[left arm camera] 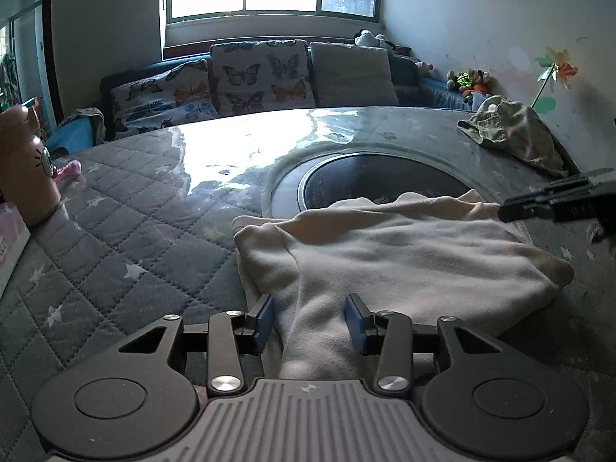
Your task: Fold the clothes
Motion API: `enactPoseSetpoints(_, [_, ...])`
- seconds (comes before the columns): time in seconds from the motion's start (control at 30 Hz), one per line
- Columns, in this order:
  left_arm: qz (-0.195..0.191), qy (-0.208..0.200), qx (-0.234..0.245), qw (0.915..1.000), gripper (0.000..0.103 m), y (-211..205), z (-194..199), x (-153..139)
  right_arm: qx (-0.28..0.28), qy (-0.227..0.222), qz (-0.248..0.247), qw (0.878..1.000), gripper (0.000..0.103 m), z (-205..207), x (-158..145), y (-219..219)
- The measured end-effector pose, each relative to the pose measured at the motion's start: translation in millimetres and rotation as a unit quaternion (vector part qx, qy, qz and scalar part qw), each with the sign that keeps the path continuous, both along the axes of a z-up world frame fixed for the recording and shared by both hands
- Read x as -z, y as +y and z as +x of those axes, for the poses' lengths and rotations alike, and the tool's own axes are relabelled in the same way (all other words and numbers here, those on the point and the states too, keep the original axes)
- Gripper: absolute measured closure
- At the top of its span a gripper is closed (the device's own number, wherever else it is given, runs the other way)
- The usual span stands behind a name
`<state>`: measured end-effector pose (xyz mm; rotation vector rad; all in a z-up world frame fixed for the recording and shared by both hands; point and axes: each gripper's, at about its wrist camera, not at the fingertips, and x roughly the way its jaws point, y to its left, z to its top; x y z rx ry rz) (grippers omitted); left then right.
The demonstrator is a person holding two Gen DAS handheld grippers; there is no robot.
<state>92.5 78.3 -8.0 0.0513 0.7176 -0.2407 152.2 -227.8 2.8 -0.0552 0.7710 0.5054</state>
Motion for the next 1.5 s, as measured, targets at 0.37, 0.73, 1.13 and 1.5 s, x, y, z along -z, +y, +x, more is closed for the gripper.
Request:
enactPoseSetpoints(0.37, [-0.005, -0.001, -0.005, 1.0, 0.055, 5.8, 1.8, -2.5, 0.019, -0.008, -0.043, 0.999, 0.094, 12.6, 13.6, 4.2])
enactPoseSetpoints(0.73, [-0.029, 0.01, -0.073, 0.9968, 0.053, 23.3, 17.1, -2.7, 0.018, 0.04, 0.025, 0.999, 0.073, 5.9, 11.2, -12.3])
enactPoseSetpoints(1.13, [-0.041, 0.026, -0.084, 0.9953, 0.054, 20.2, 23.2, 2.9, 0.032, 0.042, 0.03, 0.998, 0.073, 3.5, 17.6, -12.2])
enactPoseSetpoints(1.5, [-0.084, 0.028, -0.101, 0.9909, 0.093, 22.0, 21.5, -2.4, 0.034, 0.036, 0.044, 0.998, 0.094, -0.5, 8.0, -5.0])
